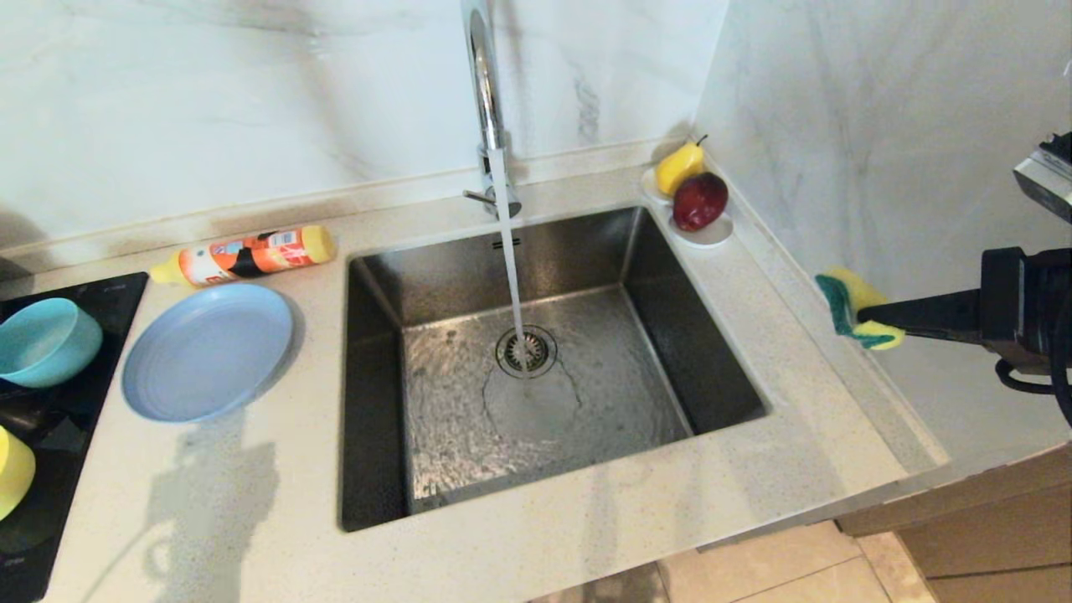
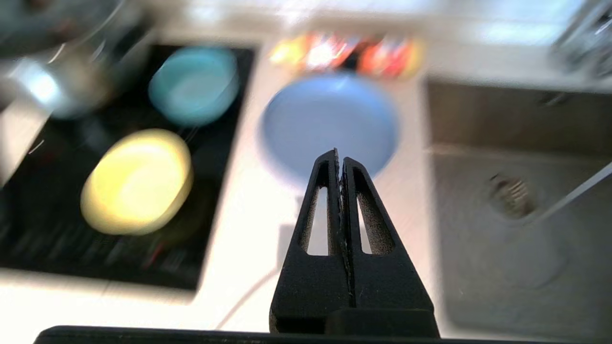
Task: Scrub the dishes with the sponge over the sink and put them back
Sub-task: Put down the sponge
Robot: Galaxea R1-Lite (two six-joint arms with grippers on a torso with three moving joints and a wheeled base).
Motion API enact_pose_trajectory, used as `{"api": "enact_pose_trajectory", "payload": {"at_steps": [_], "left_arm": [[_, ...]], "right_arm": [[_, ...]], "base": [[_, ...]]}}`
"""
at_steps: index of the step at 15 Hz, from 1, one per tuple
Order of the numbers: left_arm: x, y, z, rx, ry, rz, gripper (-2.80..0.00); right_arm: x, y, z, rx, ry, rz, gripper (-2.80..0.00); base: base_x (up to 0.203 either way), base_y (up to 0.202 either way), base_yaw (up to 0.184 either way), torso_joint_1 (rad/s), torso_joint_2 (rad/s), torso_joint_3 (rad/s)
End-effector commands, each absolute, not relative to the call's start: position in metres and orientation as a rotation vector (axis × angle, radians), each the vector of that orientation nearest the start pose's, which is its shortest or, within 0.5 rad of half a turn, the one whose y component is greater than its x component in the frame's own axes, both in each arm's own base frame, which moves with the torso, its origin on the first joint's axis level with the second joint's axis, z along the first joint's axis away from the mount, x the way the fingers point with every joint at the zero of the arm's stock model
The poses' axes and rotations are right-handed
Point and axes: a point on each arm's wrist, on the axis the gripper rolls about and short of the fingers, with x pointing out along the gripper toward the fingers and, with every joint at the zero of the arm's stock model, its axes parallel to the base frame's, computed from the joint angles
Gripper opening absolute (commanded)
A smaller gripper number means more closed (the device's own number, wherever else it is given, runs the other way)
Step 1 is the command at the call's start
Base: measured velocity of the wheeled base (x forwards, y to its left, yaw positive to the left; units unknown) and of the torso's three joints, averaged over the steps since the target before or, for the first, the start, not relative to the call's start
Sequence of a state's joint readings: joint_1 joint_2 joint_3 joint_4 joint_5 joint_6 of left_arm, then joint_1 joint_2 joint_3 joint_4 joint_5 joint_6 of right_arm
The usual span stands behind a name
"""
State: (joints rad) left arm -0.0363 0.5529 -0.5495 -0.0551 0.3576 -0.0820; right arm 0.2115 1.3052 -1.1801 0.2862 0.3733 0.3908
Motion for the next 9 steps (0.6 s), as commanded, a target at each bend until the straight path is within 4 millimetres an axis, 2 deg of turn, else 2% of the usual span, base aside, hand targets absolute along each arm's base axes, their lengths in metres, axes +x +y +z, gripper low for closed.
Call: {"api": "enact_pose_trajectory", "payload": {"at_steps": [1,4,6,9], "left_arm": [[-0.016,0.008,0.18,-0.094,-0.108,0.352,-2.8],[-0.028,0.007,0.123,-0.056,-0.1,0.315,-2.8],[-0.026,0.005,0.09,0.01,-0.078,0.235,-2.8],[-0.024,0.002,0.083,-0.006,-0.054,0.075,-2.8]], "right_arm": [[0.187,0.049,0.303,0.408,0.521,0.492,-2.8],[0.188,0.048,0.303,0.407,0.521,0.489,-2.8],[0.191,0.049,0.299,0.396,0.533,0.479,-2.8],[0.196,0.048,0.284,0.287,0.556,0.432,-2.8]], "base": [[0.0,0.0,0.0,0.0,0.0,0.0],[0.0,0.0,0.0,0.0,0.0,0.0],[0.0,0.0,0.0,0.0,0.0,0.0],[0.0,0.0,0.0,0.0,0.0,0.0]]}}
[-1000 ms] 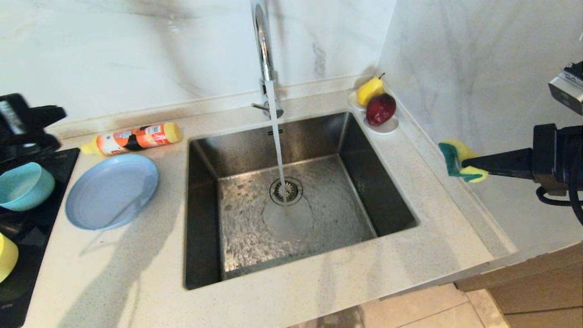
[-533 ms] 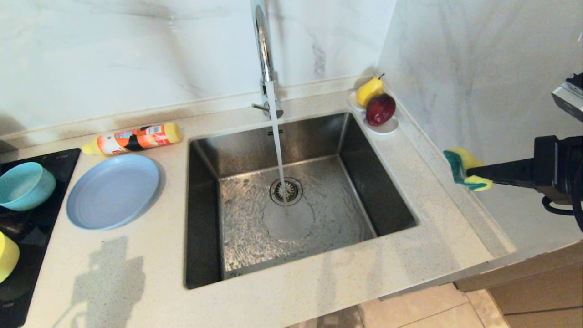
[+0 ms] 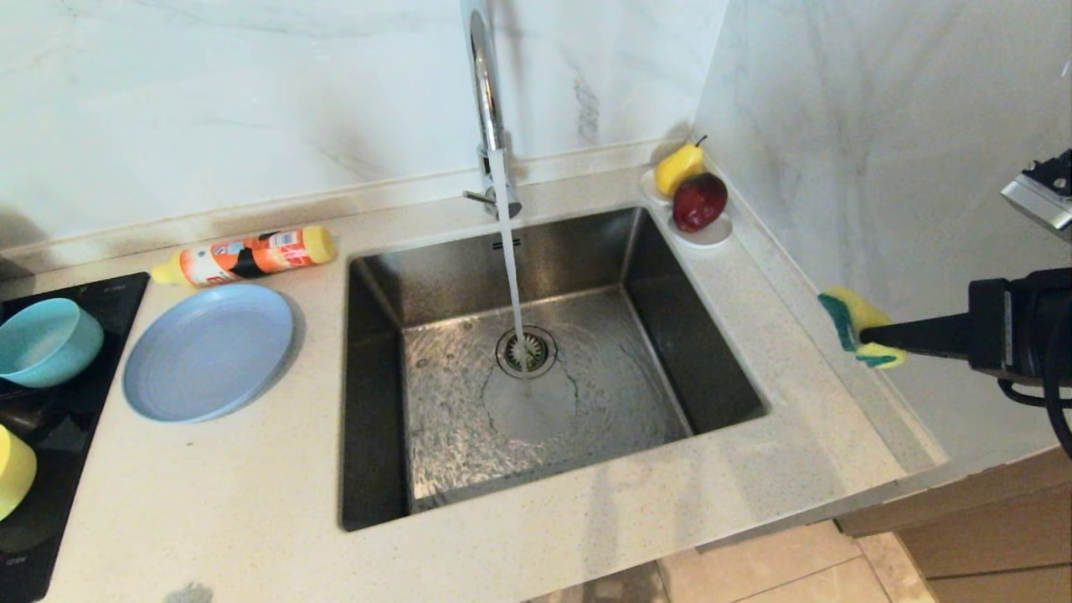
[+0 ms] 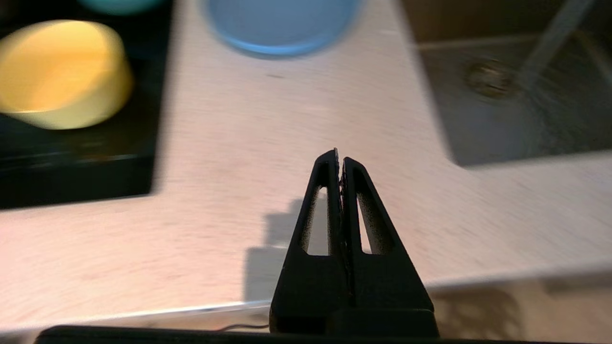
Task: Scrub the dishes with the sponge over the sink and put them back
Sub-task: Put down the sponge
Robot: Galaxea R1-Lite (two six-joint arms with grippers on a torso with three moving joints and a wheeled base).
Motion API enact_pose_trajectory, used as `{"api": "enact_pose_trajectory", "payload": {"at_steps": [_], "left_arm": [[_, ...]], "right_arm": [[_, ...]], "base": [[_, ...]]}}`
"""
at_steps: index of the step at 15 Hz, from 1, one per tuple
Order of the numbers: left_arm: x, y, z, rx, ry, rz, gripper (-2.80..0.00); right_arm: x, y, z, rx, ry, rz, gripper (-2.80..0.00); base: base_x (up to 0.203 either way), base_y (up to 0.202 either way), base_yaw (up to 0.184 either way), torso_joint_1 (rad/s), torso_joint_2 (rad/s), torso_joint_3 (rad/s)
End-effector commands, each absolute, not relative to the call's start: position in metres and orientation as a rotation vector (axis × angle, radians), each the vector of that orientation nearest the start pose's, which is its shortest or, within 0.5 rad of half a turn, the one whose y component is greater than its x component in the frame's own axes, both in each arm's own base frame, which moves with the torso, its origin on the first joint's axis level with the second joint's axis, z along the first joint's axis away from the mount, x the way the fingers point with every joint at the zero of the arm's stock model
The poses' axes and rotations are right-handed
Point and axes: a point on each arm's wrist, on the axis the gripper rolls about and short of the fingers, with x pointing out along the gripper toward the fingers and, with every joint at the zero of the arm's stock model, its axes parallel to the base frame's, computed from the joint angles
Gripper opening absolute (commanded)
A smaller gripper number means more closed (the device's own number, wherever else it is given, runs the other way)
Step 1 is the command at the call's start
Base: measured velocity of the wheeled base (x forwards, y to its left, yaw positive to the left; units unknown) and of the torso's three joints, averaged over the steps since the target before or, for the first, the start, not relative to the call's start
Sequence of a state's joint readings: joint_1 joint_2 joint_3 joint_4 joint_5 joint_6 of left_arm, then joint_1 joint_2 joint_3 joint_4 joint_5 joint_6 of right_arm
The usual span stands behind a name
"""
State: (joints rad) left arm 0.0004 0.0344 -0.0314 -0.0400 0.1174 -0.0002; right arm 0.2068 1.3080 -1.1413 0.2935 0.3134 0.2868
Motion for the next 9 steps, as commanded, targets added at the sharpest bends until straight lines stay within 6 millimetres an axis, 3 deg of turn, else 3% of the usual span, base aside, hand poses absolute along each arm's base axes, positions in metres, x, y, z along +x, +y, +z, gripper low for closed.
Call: {"api": "enact_pose_trajectory", "payload": {"at_steps": [1,9], "left_arm": [[-0.022,0.001,0.077,-0.002,-0.034,0.038,-2.8],[-0.021,0.0,0.075,-0.009,-0.031,0.018,-2.8]], "right_arm": [[0.196,0.047,0.28,0.266,0.561,0.4,-2.8],[0.204,0.043,0.246,0.015,0.635,0.341,-2.8]], "base": [[0.0,0.0,0.0,0.0,0.0,0.0],[0.0,0.0,0.0,0.0,0.0,0.0]]}}
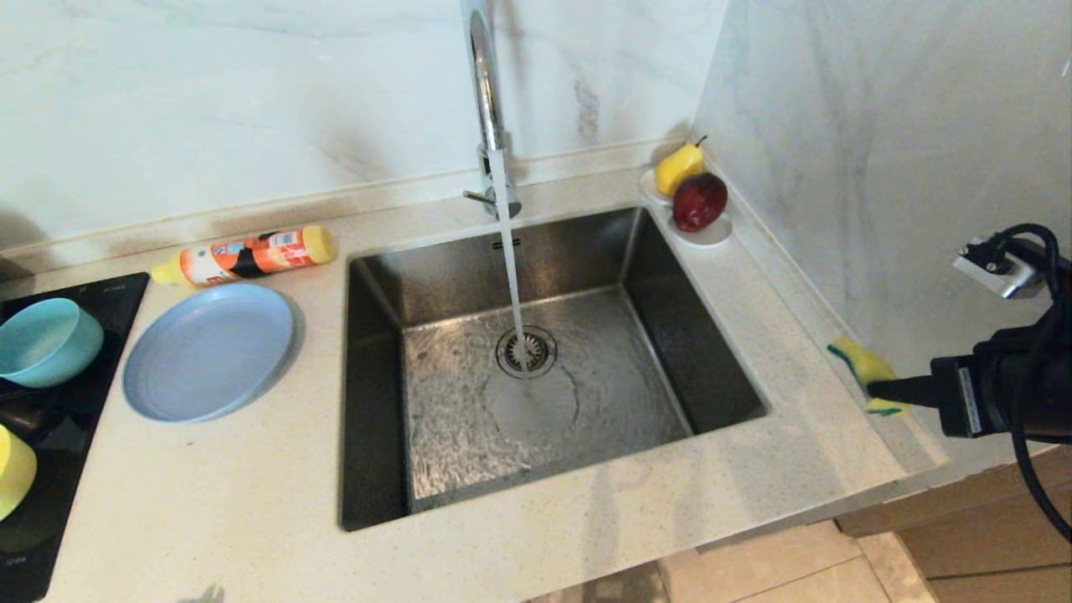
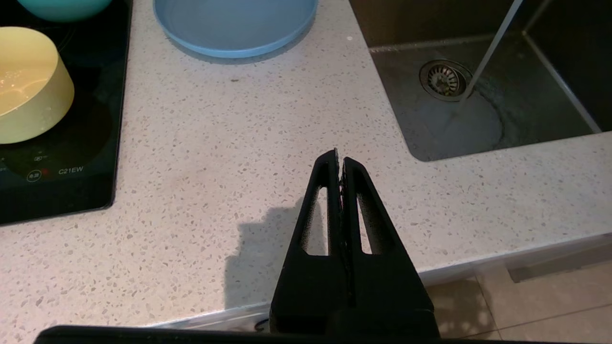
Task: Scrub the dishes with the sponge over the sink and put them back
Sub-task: Put down the sponge
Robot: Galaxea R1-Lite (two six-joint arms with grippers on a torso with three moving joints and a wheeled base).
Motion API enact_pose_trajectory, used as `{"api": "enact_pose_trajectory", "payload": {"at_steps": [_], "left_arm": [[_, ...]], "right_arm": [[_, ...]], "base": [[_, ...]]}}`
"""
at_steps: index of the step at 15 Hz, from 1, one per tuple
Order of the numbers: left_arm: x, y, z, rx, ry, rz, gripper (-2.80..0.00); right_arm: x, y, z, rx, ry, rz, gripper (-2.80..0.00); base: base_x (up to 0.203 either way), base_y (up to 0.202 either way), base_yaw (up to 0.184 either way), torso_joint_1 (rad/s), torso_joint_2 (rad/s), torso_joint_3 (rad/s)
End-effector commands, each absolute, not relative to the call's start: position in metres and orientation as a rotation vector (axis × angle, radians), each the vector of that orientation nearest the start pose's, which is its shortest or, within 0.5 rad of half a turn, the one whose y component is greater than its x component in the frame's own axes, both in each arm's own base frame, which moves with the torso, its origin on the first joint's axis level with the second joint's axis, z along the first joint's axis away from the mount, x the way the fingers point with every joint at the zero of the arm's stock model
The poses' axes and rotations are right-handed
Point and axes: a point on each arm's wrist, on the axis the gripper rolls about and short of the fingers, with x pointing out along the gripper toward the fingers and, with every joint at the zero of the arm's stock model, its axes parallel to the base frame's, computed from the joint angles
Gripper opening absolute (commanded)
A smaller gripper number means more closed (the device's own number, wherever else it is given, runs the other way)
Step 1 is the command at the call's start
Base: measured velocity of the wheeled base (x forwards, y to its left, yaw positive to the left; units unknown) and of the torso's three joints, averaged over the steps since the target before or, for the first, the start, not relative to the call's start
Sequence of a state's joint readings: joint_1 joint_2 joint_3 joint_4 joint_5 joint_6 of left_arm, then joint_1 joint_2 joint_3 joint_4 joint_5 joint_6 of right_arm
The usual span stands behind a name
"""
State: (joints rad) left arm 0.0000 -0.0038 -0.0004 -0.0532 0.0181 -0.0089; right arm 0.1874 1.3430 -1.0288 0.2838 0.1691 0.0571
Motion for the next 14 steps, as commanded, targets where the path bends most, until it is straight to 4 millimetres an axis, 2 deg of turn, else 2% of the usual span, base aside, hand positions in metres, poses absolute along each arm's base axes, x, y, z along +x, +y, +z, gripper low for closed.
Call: {"api": "enact_pose_trajectory", "payload": {"at_steps": [1,4,8,14], "left_arm": [[-0.021,0.0,0.075,-0.009,-0.031,0.02,-2.8],[-0.021,0.0,0.075,-0.009,-0.031,0.018,-2.8],[-0.021,0.0,0.075,-0.009,-0.031,0.02,-2.8],[-0.021,0.0,0.075,-0.009,-0.031,0.018,-2.8]], "right_arm": [[0.207,0.044,0.239,-0.023,0.656,0.34,-2.8],[0.214,0.046,0.22,-0.063,0.686,0.329,-2.8],[0.224,0.047,0.19,-0.127,0.629,0.319,-2.8],[0.234,0.048,0.178,-0.197,0.573,0.328,-2.8]], "base": [[0.0,0.0,0.0,0.0,0.0,0.0],[0.0,0.0,0.0,0.0,0.0,0.0],[0.0,0.0,0.0,0.0,0.0,0.0],[0.0,0.0,0.0,0.0,0.0,0.0]]}}
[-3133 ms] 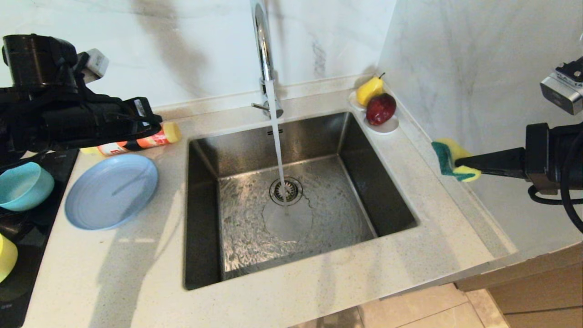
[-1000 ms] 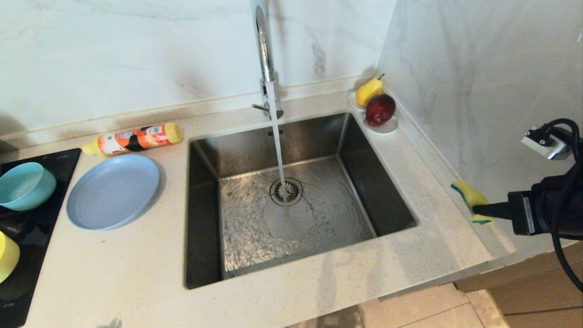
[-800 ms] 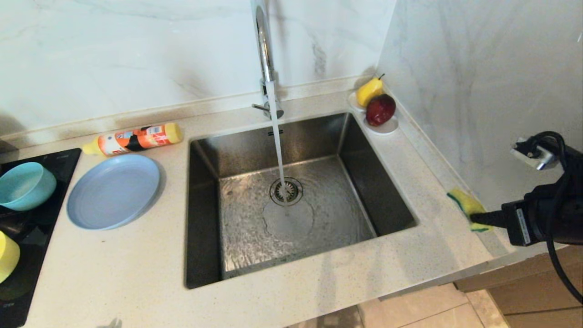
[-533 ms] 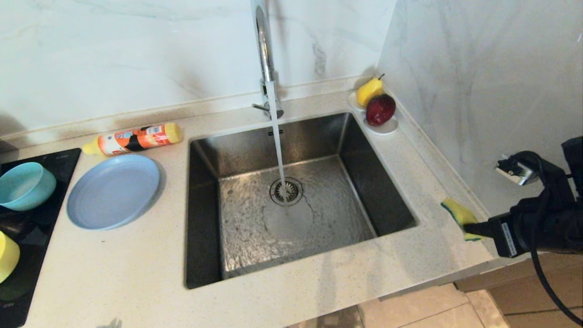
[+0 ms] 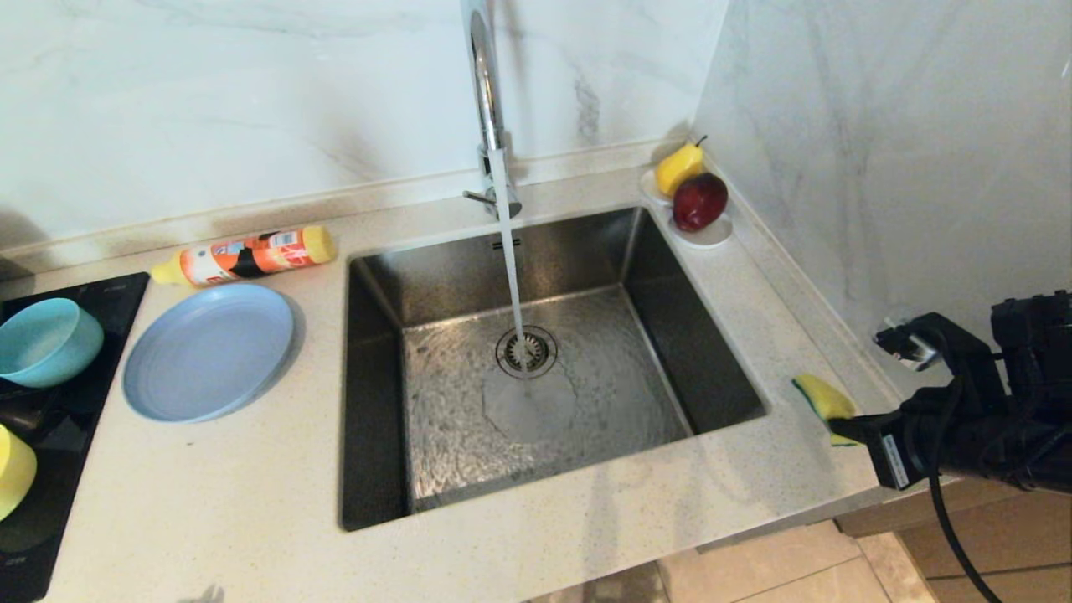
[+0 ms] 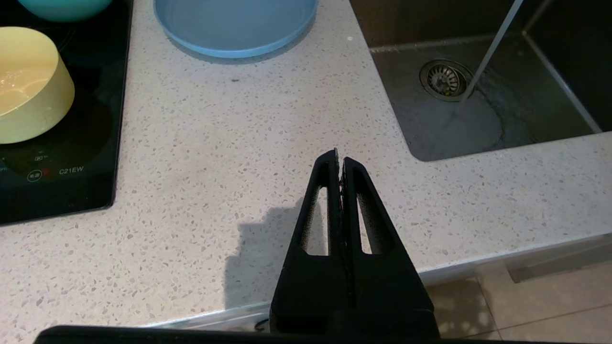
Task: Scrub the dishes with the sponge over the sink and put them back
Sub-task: Put down the sponge
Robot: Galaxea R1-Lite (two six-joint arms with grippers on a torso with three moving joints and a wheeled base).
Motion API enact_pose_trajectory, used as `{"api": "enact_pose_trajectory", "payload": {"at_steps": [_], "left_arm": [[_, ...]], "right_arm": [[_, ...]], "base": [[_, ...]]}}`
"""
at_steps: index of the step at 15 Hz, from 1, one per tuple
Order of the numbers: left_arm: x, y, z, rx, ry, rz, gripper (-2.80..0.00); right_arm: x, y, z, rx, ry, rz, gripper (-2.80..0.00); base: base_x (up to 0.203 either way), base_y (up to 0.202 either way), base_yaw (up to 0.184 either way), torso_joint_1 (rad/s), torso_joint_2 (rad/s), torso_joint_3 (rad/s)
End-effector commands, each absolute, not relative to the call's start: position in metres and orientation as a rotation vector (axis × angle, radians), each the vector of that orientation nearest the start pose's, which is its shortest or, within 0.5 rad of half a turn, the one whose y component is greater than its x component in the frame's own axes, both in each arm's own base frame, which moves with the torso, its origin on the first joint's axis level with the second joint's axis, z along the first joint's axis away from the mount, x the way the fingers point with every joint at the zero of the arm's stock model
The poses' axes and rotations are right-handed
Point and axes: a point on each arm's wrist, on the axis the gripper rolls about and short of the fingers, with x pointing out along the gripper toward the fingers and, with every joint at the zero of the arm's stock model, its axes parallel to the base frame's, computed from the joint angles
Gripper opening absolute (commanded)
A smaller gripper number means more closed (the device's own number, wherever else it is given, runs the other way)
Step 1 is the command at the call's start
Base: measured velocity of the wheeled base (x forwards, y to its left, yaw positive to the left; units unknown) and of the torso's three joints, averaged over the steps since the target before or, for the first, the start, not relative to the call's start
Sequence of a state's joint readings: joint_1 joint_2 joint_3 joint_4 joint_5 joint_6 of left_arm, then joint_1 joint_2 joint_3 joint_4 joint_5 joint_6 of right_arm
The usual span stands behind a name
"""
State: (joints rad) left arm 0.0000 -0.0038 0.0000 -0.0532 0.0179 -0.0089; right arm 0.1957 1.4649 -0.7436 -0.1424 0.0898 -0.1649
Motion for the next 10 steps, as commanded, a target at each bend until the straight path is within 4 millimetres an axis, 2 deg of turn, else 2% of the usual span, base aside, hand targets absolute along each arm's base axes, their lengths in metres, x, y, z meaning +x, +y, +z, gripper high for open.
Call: {"api": "enact_pose_trajectory", "payload": {"at_steps": [1,10], "left_arm": [[-0.021,0.0,0.075,-0.009,-0.031,0.018,-2.8],[-0.021,0.0,0.075,-0.009,-0.031,0.018,-2.8]], "right_arm": [[0.236,0.049,0.175,-0.214,0.581,0.329,-2.8],[0.263,0.061,0.14,-0.447,0.475,0.239,-2.8]], "base": [[0.0,0.0,0.0,0.0,0.0,0.0],[0.0,0.0,0.0,0.0,0.0,0.0]]}}
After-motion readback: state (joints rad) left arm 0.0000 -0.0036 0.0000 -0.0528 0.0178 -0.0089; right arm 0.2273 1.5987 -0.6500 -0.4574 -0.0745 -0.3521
